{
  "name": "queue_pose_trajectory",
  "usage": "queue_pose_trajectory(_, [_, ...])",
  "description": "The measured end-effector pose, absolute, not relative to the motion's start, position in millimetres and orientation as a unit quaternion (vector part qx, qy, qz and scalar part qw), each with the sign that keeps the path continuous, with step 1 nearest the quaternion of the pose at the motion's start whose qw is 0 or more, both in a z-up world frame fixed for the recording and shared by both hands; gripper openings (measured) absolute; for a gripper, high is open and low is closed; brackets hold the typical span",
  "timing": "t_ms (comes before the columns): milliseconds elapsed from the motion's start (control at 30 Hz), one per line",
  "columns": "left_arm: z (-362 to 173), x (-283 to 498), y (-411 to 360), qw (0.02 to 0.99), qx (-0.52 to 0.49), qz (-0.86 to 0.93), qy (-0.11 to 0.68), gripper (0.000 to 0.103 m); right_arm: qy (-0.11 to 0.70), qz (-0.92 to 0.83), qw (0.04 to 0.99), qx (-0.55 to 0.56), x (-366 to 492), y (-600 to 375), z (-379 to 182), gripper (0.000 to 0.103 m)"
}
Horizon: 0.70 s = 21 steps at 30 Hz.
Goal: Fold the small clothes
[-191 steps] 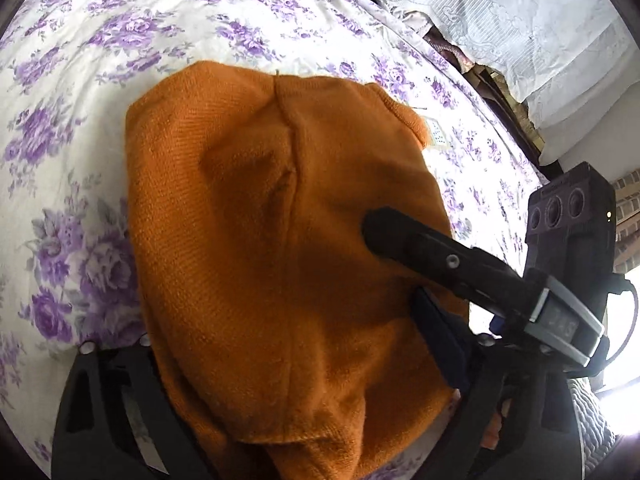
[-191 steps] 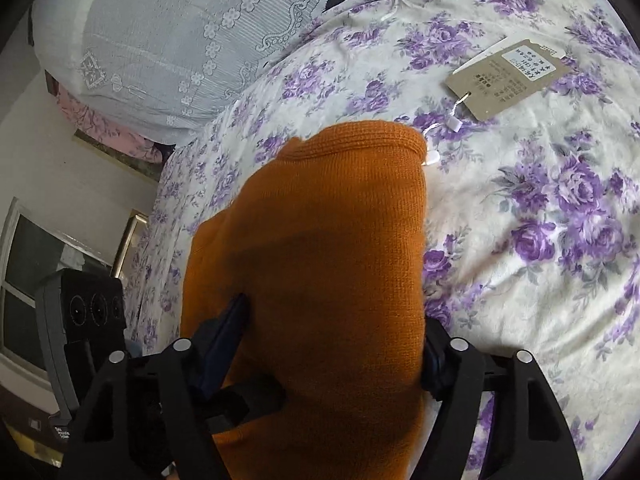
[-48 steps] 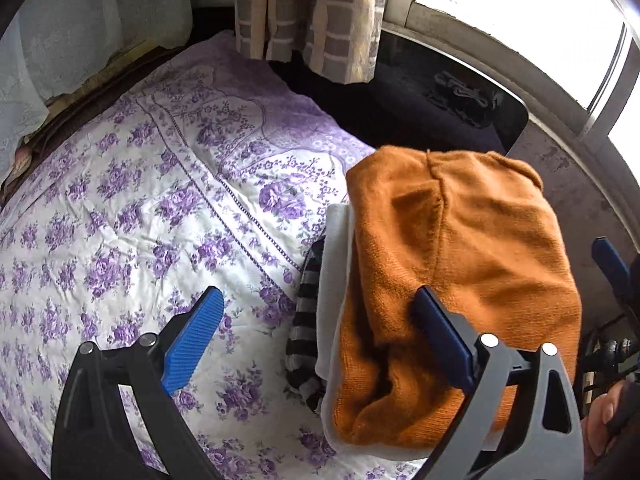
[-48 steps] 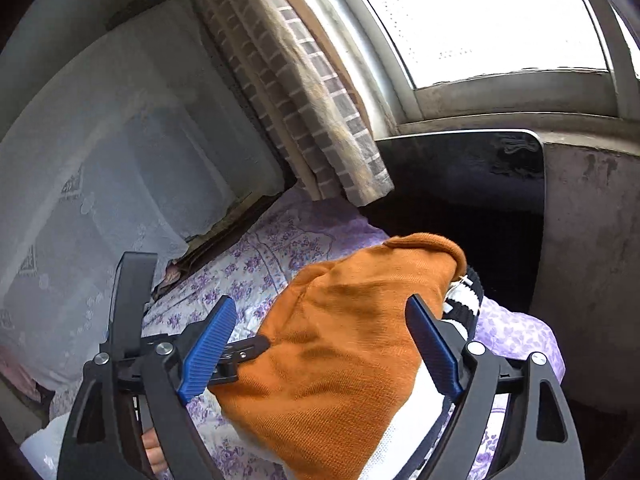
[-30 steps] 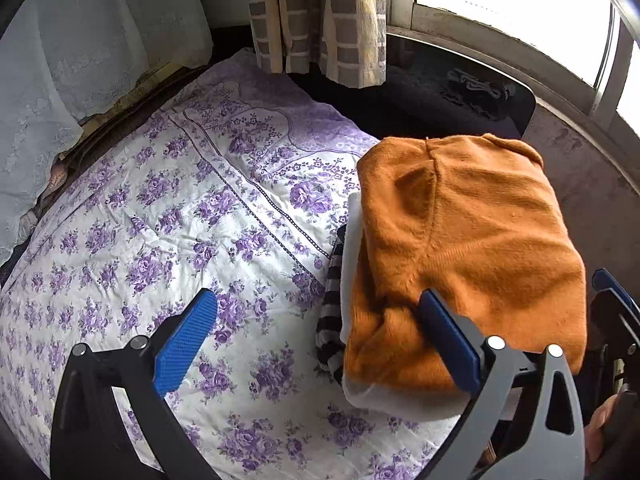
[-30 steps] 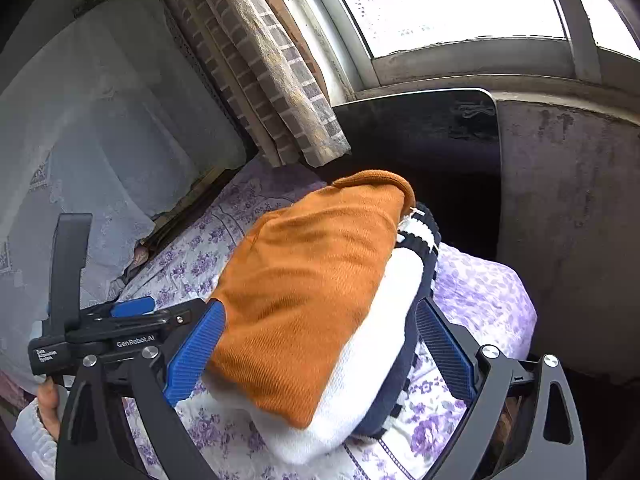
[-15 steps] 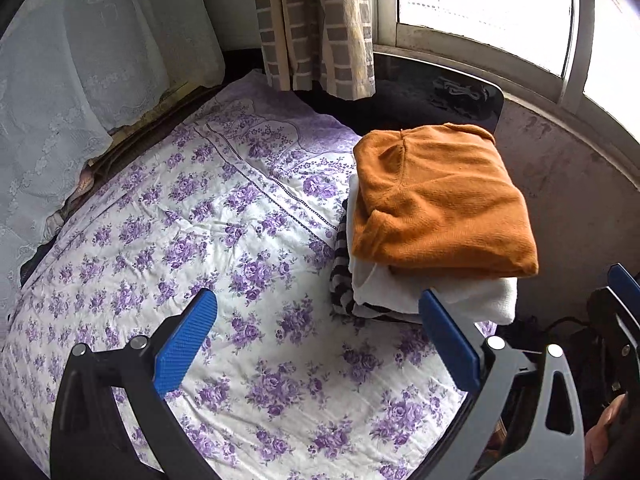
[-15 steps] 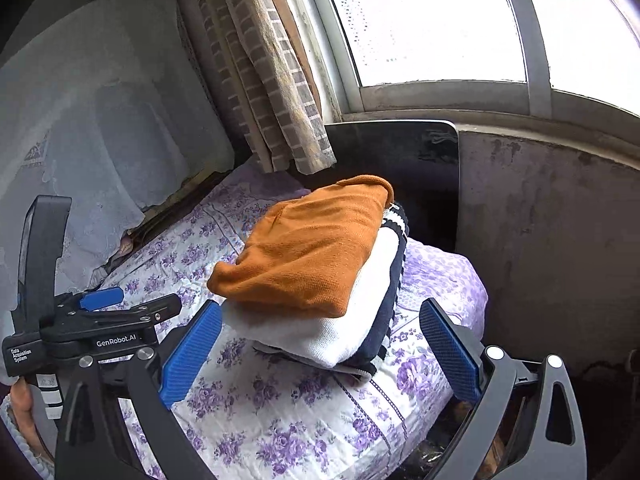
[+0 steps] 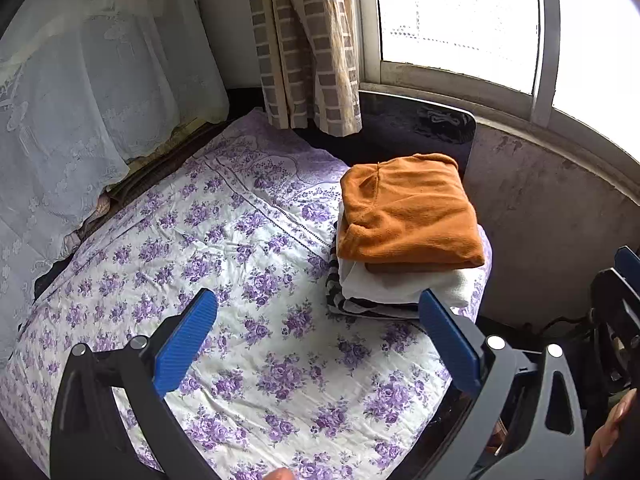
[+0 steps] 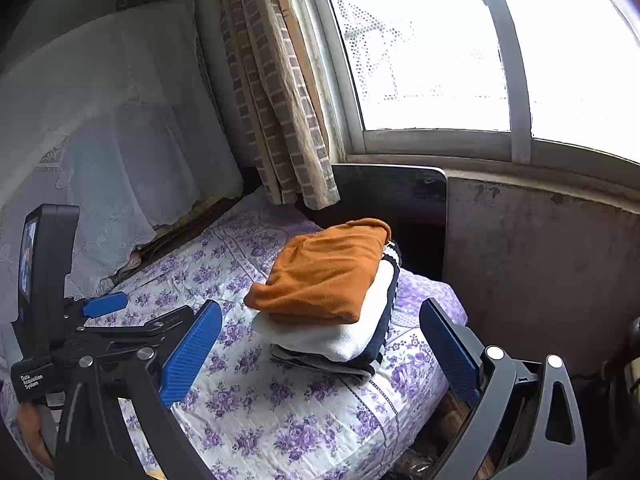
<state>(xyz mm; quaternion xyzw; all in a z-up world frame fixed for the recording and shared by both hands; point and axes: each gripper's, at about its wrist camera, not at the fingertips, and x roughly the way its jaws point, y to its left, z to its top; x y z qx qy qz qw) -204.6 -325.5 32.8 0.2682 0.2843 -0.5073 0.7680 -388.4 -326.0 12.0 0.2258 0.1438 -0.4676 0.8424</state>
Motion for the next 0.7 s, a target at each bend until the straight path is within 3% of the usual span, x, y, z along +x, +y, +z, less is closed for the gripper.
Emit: queue_pose_trajectory(700, [41,-214,-315,0.759,0.261,-0.521,0.292,0.098,0.161,-0.486,0.828,0.23,-386,-329,15,0.099])
